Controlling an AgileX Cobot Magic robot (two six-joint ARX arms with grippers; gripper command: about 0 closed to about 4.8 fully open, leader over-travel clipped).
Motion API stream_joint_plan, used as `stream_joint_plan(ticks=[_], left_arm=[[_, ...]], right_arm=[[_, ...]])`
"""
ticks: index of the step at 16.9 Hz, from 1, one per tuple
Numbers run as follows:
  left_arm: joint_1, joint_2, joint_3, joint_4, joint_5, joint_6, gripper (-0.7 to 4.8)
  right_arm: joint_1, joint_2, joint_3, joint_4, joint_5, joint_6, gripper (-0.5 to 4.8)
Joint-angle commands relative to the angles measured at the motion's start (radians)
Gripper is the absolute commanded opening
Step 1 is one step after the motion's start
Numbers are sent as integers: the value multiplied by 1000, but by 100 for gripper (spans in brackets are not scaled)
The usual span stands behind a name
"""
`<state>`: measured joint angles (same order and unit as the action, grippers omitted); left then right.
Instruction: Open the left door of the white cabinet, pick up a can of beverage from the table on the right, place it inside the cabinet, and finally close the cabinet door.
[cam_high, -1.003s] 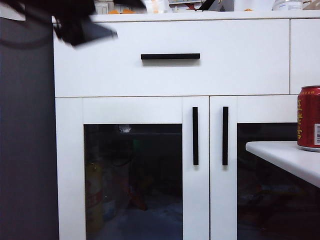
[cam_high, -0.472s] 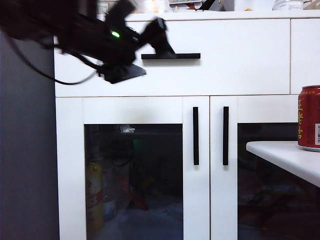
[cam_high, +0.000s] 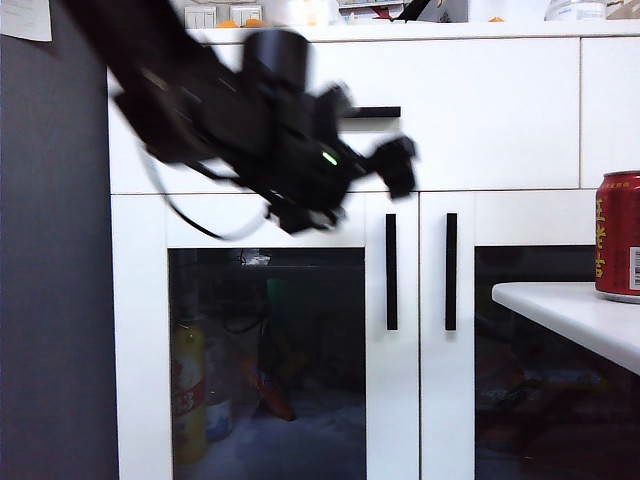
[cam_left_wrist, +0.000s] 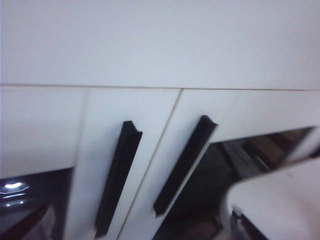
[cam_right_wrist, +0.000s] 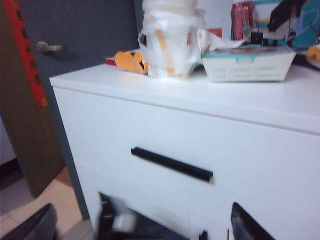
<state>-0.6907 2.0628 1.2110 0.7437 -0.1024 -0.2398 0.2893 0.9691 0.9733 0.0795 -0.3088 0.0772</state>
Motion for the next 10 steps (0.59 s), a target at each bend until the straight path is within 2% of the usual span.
stream_joint_plan(ticks=[1, 5, 8, 10], left_arm=[[-9, 93, 105, 13, -17, 4, 479], [-10, 214, 257, 2, -27, 4, 479], [-10, 276, 381, -109, -127, 4, 479], [-10, 276, 387, -109, -197, 2, 479]], right_arm=[[0, -9, 5, -22, -1, -3, 471], [-14, -13, 5, -37, 3, -2, 472], [-55, -25, 5, -40, 3, 2, 471], [-86, -32, 5, -51, -2, 2, 472]])
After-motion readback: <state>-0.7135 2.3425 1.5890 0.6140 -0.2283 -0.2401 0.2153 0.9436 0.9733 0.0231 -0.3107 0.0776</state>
